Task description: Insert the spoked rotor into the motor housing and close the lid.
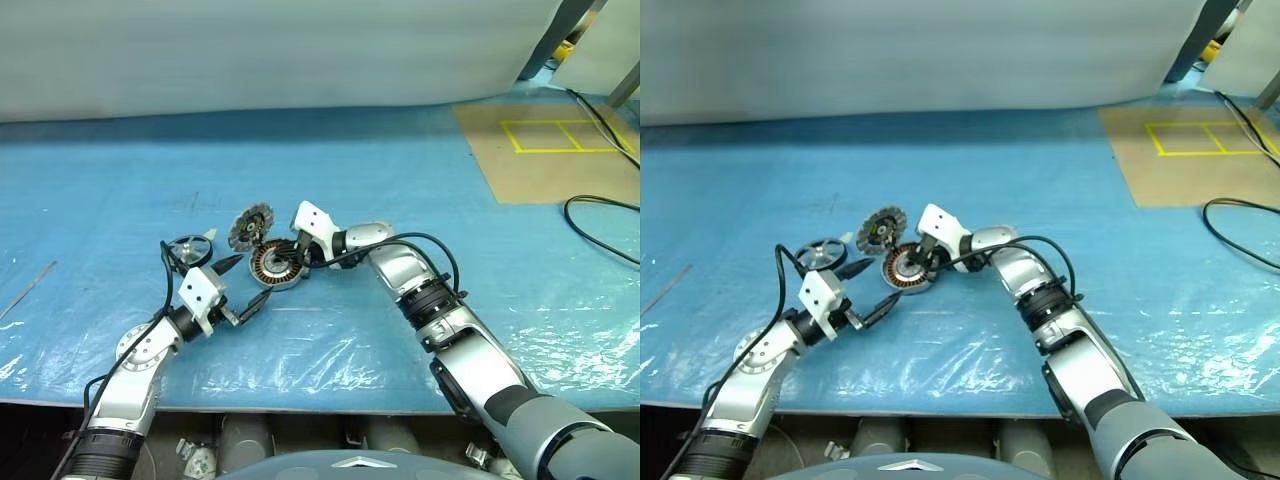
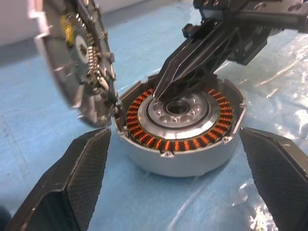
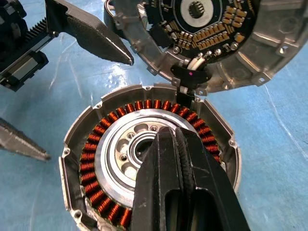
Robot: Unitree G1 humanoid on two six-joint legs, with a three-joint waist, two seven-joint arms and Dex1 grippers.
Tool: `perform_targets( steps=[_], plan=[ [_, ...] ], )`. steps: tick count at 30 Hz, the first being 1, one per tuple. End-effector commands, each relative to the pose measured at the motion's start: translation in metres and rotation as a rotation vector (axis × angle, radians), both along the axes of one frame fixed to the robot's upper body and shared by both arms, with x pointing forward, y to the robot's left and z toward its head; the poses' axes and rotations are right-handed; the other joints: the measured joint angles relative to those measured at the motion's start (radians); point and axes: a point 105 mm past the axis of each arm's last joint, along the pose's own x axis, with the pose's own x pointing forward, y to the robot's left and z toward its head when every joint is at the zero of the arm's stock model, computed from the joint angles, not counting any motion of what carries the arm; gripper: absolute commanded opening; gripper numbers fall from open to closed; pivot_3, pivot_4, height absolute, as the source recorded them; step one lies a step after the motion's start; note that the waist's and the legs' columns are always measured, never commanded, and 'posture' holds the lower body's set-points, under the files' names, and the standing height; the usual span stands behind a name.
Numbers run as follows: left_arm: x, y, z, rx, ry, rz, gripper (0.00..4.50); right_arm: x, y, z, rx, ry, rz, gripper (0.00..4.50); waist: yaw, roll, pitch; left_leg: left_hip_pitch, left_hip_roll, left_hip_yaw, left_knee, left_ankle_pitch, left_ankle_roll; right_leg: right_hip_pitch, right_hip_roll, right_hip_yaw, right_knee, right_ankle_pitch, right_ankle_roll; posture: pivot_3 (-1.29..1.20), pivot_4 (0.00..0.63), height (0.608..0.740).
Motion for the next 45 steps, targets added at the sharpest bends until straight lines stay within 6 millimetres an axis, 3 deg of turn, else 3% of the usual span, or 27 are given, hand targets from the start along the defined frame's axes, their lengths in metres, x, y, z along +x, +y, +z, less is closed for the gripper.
perform_targets(
  steps=[1,7,13,19,22,23,26,30,37,45],
  plan=[
    [-0.003,0.015,0.006,-0.009,-0.021,0.022,4.5,-0.008,0.003,0.017,0.082,-0.03,0.065,0.04,0.0,0.0,0.0,-0.001,0.0,0.0,0.0,0.0,0.0,-0.001,0.0,0.0,0.0,0.001,0.001,0.0,0.15,0.74],
    [-0.002,0.035,0.007,-0.008,-0.035,0.078,4.5,-0.011,-0.002,0.024,0.113,-0.048,0.082,0.04,0.0,0.0,0.0,-0.001,0.001,0.0,0.001,0.0,0.0,-0.002,0.001,0.0,0.001,0.001,0.002,0.0,0.15,0.74],
    [-0.004,0.065,0.031,-0.019,-0.05,0.113,4.5,-0.011,-0.011,0.02,0.093,-0.05,0.069,0.04,0.001,-0.001,0.0,0.0,0.001,0.0,0.001,0.0,0.0,-0.002,0.001,0.0,0.001,0.0,-0.001,0.0,0.15,0.74],
    [0.003,0.076,0.082,-0.036,-0.009,0.023,4.5,-0.009,-0.019,0.02,0.077,-0.055,0.06,0.04,0.002,-0.001,0.001,0.0,0.0,-0.001,0.002,0.0,0.0,-0.002,0.001,0.0,0.001,0.0,-0.001,0.0,0.15,0.74],
    [0.011,0.082,0.101,0.052,0.028,-0.034,4.5,-0.007,-0.021,0.021,0.077,-0.06,0.046,0.04,0.004,-0.003,0.002,-0.001,0.0,-0.001,0.002,0.0,0.0,-0.003,0.001,0.0,0.003,-0.001,-0.001,0.0,0.15,0.74],
    [0.014,0.085,0.102,0.082,0.035,-0.039,4.5,-0.007,-0.022,0.021,0.077,-0.06,0.045,0.04,0.003,-0.003,0.002,0.0,0.0,-0.001,0.003,0.0,0.0,-0.004,0.001,0.0,0.004,-0.001,-0.001,0.0,0.15,0.74],
    [0.027,0.098,0.101,0.204,0.07,-0.062,3.95,-0.006,-0.022,0.02,0.077,-0.063,0.037,0.0,0.001,-0.002,0.002,0.0,-0.001,-0.001,0.003,0.0,0.0,-0.004,0.001,0.001,0.004,-0.001,-0.001,0.0,0.15,0.74],
    [0.049,0.11,0.109,0.313,0.128,-0.113,2.64,-0.006,-0.024,0.02,0.087,-0.064,0.014,0.0,0.003,-0.003,0.002,-0.001,-0.001,-0.001,0.003,0.0,0.0,-0.005,0.001,0.0,0.005,0.002,0.003,0.0,0.15,0.74],
    [0.077,0.116,0.108,0.426,0.267,-0.174,2.64,-0.007,-0.027,0.017,0.091,-0.057,-0.014,0.0,0.006,-0.005,0.003,-0.002,-0.002,-0.003,0.003,0.001,-0.001,-0.004,0.001,0.0,0.006,0.002,0.003,0.0,0.15,0.74],
    [0.09,0.111,0.086,0.551,0.41,-0.221,2.64,-0.017,-0.037,0.021,0.092,-0.023,-0.019,0.0,0.008,-0.005,0.003,-0.004,-0.002,-0.006,0.003,0.0,-0.002,-0.004,0.001,-0.002,0.006,0.003,0.004,0.0,0.15,0.74]
  ],
)
